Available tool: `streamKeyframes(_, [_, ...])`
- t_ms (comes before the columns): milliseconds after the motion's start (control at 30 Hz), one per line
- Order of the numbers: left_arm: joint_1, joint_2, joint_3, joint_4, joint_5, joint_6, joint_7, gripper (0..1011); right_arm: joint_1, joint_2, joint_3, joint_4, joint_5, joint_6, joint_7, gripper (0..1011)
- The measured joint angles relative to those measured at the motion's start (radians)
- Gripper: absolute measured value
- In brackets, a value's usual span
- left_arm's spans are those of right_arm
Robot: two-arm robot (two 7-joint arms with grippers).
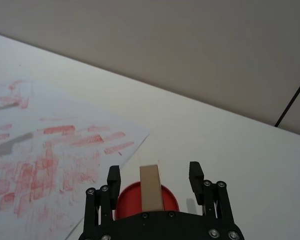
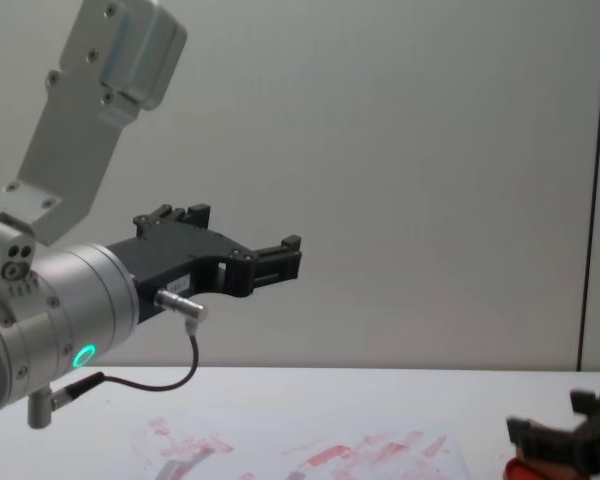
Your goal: Use the one hand to pick up the stamp and affix it onto the A4 paper.
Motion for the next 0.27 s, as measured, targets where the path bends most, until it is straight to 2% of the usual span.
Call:
streamKeyframes(133, [0.000,0.000,0.000,0.000,0.000,0.000,0.000,1002,-0.006,0.000,0.003,-0.028,0.018,-0.011,-0.010,920])
streamKeyframes(267, [0.000,0.000,0.000,0.000,0.000,0.000,0.000,1002,-0.017,0.000,0.005,-0.075,0.046,-0.029,-0.028,1001])
